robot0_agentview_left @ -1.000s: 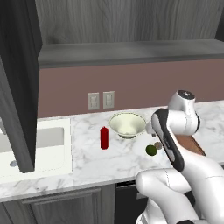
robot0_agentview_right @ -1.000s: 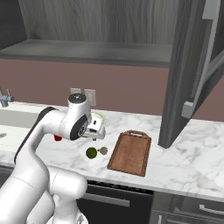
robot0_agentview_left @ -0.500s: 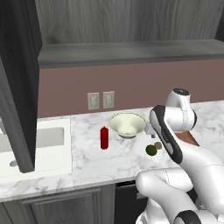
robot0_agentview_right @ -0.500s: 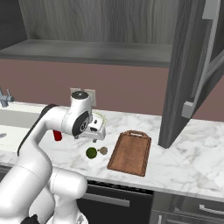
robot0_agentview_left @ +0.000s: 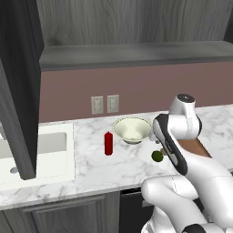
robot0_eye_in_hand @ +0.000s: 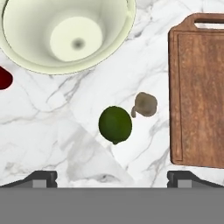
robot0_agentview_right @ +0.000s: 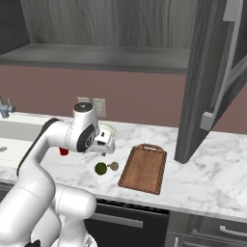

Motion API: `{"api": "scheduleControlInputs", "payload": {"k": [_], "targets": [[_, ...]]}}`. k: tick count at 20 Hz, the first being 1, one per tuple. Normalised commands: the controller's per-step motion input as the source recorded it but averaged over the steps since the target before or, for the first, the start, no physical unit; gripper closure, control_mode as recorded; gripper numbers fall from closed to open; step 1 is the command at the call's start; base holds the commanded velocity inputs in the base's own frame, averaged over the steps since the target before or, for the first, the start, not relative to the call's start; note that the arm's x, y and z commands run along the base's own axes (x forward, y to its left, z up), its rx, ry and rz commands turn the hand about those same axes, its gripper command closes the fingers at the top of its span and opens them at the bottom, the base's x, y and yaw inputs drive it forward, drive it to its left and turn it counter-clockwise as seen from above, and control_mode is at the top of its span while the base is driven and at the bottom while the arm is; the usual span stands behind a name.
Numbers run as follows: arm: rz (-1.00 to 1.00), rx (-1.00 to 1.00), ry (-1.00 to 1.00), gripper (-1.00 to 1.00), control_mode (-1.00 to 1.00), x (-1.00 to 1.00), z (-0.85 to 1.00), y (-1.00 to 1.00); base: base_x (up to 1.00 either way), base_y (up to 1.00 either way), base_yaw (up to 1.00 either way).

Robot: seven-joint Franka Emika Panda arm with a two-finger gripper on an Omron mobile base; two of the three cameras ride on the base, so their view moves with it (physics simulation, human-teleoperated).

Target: Open the cabinet. Place the bowl and condiment on the counter. Then place the lime and garlic on the cutting board.

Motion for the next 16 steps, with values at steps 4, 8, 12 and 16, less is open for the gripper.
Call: {"api": "scheduleControlInputs", "payload": {"k": [4, 8, 12, 16], "targets": [[0.0, -0.03, -0.1, -1.0, -1.0, 0.0, -0.16, 0.02, 0.0, 0.0, 0.0], [0.0, -0.02, -0.03, -1.0, -1.0, 0.0, -0.14, 0.0, 0.0, 0.0, 0.0], [0.0, -0.01, 0.0, -1.0, -1.0, 0.0, -0.1, 0.0, 0.0, 0.0, 0.0], [0.0, 0.0, 0.0, -1.0, -1.0, 0.0, -0.05, 0.0, 0.0, 0.0, 0.0]]}}
